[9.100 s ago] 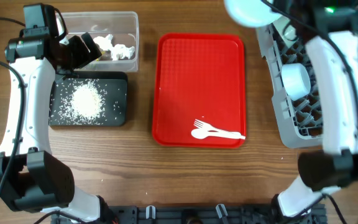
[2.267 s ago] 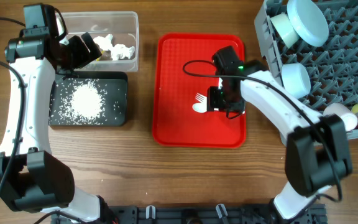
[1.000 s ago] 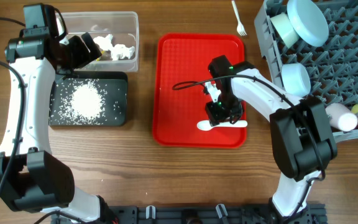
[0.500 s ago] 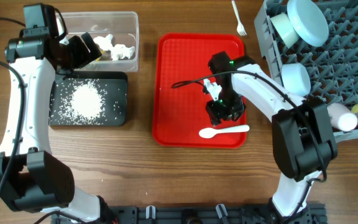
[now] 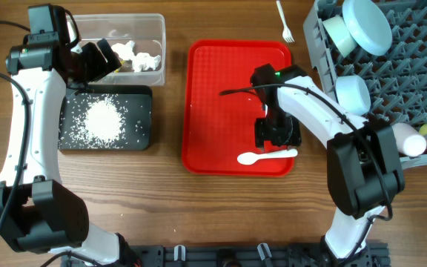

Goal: Sort waste into correct bins and load items into the dishwasher rack
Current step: 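Grasp the white spoon on the red tray with the right gripper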

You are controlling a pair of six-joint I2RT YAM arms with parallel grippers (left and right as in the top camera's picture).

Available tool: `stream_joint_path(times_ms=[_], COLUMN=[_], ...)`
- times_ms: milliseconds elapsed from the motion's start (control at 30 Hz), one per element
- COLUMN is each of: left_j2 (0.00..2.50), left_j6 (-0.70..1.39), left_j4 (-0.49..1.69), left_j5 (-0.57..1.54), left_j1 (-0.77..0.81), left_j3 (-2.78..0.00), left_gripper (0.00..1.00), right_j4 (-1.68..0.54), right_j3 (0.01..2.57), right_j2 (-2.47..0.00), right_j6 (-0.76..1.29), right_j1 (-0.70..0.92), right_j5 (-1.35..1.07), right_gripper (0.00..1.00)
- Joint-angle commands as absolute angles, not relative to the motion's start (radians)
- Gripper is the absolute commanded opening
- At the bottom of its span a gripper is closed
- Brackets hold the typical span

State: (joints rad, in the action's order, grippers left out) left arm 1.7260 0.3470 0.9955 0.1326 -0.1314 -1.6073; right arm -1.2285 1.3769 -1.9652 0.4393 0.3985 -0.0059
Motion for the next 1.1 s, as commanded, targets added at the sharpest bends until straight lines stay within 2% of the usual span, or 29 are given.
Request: stream_joint_path(times_ms=[0, 100, 433, 667, 867, 967, 1033, 1067], left_j2=[1.724, 1.724, 1.724, 1.724, 1.724, 1.724, 1.724, 1.724], left_j6=[0.356, 0.356, 0.356, 0.356, 0.356, 0.356, 0.356, 0.356], left_j4=[0.995, 0.996, 0.995, 0.995, 0.995, 0.995, 0.995, 0.995], left_j5=[0.138, 0.138, 0.138, 0.138, 0.138, 0.138, 0.138, 0.138], left_j1=[-0.134, -0.134, -0.134, -0.134, -0.134, -0.134, -0.134, -0.134], left_j3=[-1.612, -1.612, -1.612, -1.612, -1.612, -1.612, -1.612, -1.612], left_gripper=[1.00, 1.00, 1.00, 1.00, 1.00, 1.00, 1.00, 1.00], right_j4=[-1.188, -1.150, -1.055, -1.075, -1.044, -0.990, -0.967, -0.952], right_j3=[1.337, 1.279, 1.184, 1.184, 1.180, 1.168, 1.164, 1.164], right_j2=[-1.941, -1.941, -1.941, -1.940, -1.940, -1.940, -1.940, -1.940], right_j6=[0.698, 0.740, 0.725, 0.680, 0.714, 0.717, 0.717, 0.712], right_j1=[0.409, 0.412, 0.412, 0.412, 0.419, 0.419, 0.419, 0.419], right_j5=[0.033, 0.022, -0.070, -0.244, -0.163, -0.103, -0.060, -0.036], right_gripper=[0.60, 0.54, 0.50, 0.53, 0.53, 0.50, 0.44, 0.38])
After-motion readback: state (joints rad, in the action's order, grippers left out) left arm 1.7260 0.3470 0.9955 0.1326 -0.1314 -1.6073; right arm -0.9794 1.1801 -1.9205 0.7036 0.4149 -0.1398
